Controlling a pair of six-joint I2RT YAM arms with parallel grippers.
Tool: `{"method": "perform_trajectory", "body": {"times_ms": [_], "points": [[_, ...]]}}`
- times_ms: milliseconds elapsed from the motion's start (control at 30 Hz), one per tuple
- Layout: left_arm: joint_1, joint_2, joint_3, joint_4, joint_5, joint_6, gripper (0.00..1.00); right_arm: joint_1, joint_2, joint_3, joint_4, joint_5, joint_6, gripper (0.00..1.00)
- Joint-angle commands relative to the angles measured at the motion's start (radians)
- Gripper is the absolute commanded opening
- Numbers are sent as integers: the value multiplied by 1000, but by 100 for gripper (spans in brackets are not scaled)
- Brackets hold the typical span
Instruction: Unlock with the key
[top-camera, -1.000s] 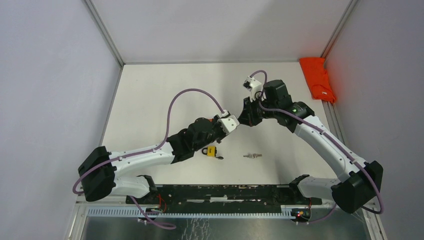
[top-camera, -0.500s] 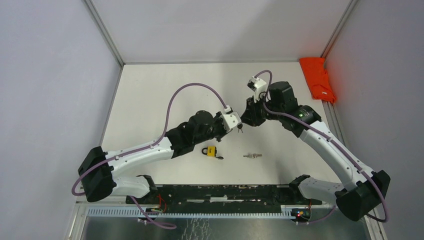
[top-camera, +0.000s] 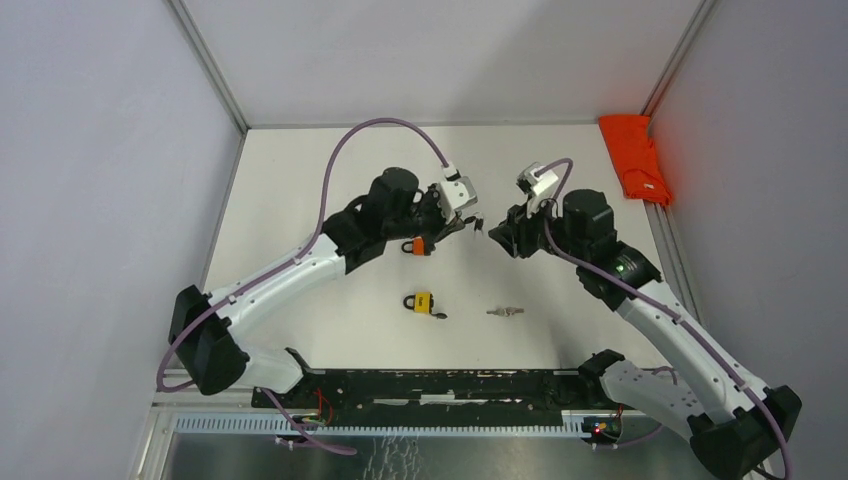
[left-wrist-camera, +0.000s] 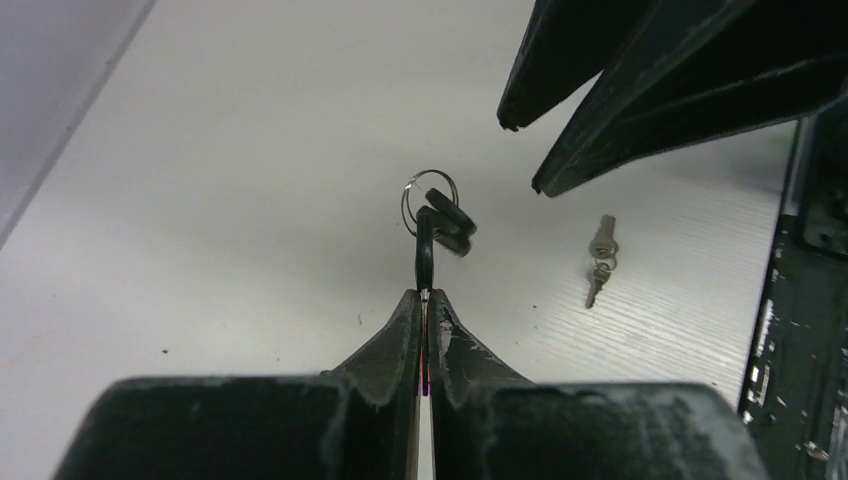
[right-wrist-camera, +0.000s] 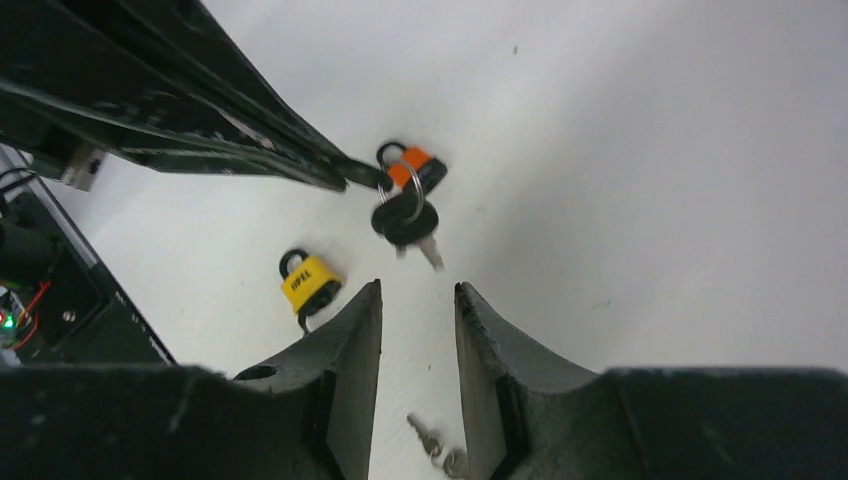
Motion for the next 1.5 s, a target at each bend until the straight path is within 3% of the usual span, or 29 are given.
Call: {"method": "perform_trajectory", "body": {"times_ms": [0,233,533,767,1467], "points": [[22,37,119,-184,165,29,8,3,-71,-46,266,-8,-56,37],[22,42,202,-381,304,73,8,1,-94,-101,417,-117,-118,31],[26,10,210,-427,382,122,8,-1,-65,-167,593,-454,-83,30],[26,7,208,-424,378,124,8,0,-47,-194,611,-629,-72,32],[26,-74,187,-393,374,116,8,-1,-2,-261,589,-635,-114,25]]}}
